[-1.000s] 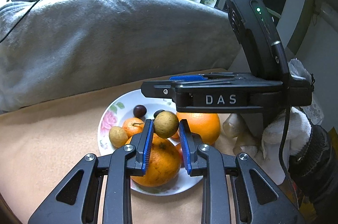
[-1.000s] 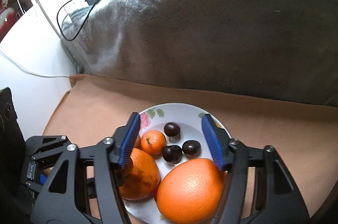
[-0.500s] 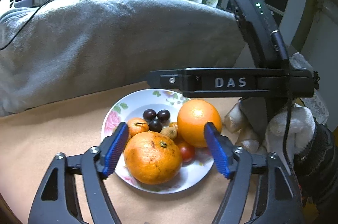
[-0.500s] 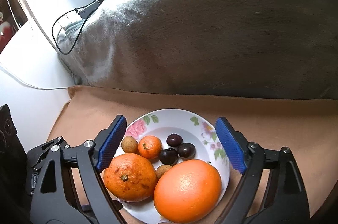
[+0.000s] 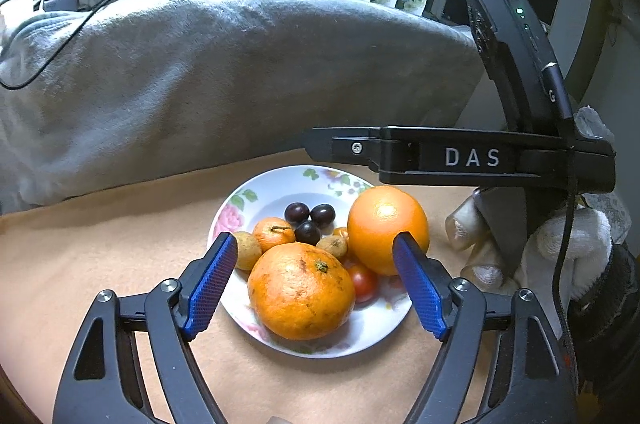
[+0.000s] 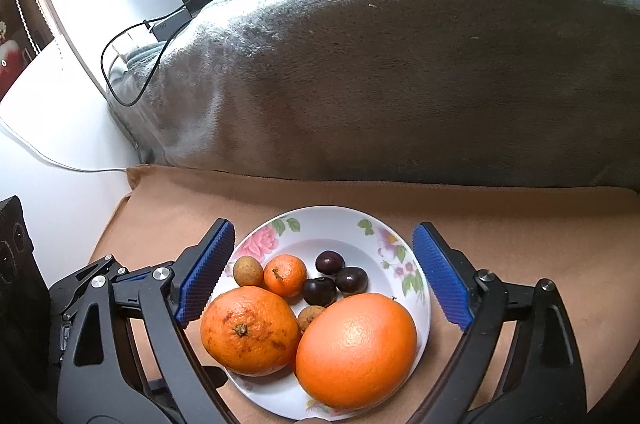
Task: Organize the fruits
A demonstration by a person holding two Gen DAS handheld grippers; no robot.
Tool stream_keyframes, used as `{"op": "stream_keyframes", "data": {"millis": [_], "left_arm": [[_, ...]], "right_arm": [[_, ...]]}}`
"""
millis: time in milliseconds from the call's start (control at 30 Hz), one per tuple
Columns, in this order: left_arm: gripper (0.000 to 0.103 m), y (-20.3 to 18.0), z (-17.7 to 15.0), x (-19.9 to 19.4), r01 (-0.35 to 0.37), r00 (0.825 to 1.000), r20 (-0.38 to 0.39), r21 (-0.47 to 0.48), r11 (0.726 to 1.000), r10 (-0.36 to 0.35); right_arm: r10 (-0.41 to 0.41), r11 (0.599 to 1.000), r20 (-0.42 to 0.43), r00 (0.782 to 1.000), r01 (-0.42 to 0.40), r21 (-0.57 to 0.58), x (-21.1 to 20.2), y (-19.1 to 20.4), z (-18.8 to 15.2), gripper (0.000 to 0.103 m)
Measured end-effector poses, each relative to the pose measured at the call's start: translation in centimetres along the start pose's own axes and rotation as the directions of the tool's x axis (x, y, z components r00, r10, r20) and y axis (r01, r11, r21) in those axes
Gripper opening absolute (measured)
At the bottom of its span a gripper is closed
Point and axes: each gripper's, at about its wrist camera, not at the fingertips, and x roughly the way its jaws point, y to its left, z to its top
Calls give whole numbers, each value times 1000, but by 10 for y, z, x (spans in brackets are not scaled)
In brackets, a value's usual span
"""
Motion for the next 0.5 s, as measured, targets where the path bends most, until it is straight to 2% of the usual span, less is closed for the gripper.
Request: {"op": "stream_keyframes", "data": {"millis": [500], "left_arm": [[80, 1, -4, -16, -11, 999, 31, -14, 1000, 11]], "right_arm": [[-37, 998, 56, 998, 40, -48, -28, 20, -11, 93]]}}
